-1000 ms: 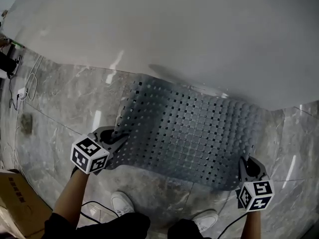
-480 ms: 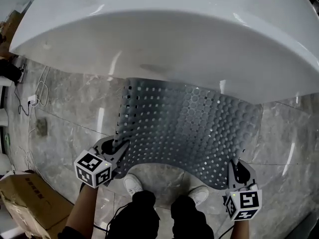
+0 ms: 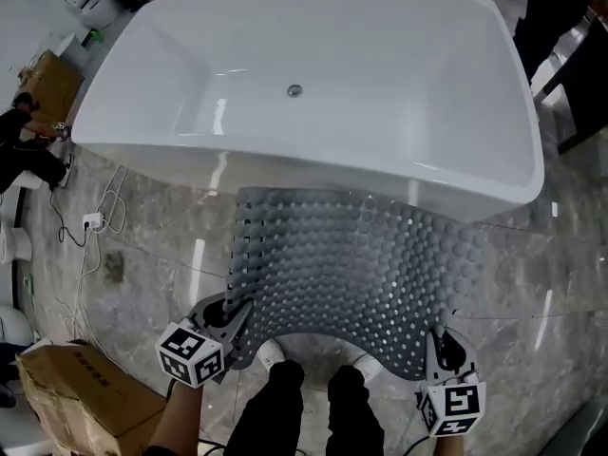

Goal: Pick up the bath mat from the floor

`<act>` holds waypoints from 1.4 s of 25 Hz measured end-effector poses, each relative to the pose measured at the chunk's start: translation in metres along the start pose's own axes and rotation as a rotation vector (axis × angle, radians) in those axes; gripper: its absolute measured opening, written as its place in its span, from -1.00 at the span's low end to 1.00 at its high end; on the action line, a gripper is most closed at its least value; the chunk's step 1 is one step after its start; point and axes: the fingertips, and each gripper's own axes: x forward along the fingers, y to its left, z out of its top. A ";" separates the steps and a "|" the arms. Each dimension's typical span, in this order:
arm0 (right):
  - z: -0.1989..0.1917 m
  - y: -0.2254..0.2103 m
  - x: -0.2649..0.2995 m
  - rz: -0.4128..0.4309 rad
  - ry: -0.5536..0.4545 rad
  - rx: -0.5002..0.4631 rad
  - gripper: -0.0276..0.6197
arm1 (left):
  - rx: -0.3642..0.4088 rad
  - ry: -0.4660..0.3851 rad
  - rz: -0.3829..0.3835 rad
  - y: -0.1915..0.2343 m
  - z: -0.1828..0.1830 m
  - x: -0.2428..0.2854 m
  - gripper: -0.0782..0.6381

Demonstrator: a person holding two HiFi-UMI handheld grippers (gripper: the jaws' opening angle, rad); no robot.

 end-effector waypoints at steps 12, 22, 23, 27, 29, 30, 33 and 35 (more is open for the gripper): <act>0.179 0.006 -0.147 -0.035 -0.165 -0.024 -0.70 | 0.016 -0.201 0.028 -0.068 0.184 -0.145 -0.59; 0.275 0.017 -0.237 -0.038 -0.341 -0.039 -0.70 | 0.048 -0.377 0.100 -0.097 0.271 -0.247 -0.60; 0.279 0.020 -0.244 -0.038 -0.349 -0.042 -0.70 | 0.052 -0.386 0.101 -0.100 0.275 -0.257 -0.60; 0.301 0.035 -0.269 -0.061 -0.407 -0.045 -0.70 | 0.082 -0.439 0.082 -0.103 0.295 -0.287 -0.60; 0.309 0.045 -0.281 -0.073 -0.432 -0.037 -0.70 | 0.098 -0.459 0.074 -0.103 0.302 -0.298 -0.61; 0.311 0.050 -0.287 -0.080 -0.441 -0.033 -0.70 | 0.109 -0.464 0.071 -0.104 0.304 -0.303 -0.61; 0.313 0.064 -0.299 -0.094 -0.469 -0.015 -0.70 | 0.128 -0.480 0.059 -0.103 0.307 -0.314 -0.61; 0.315 0.071 -0.304 -0.104 -0.482 -0.012 -0.70 | 0.125 -0.498 0.049 -0.101 0.309 -0.321 -0.61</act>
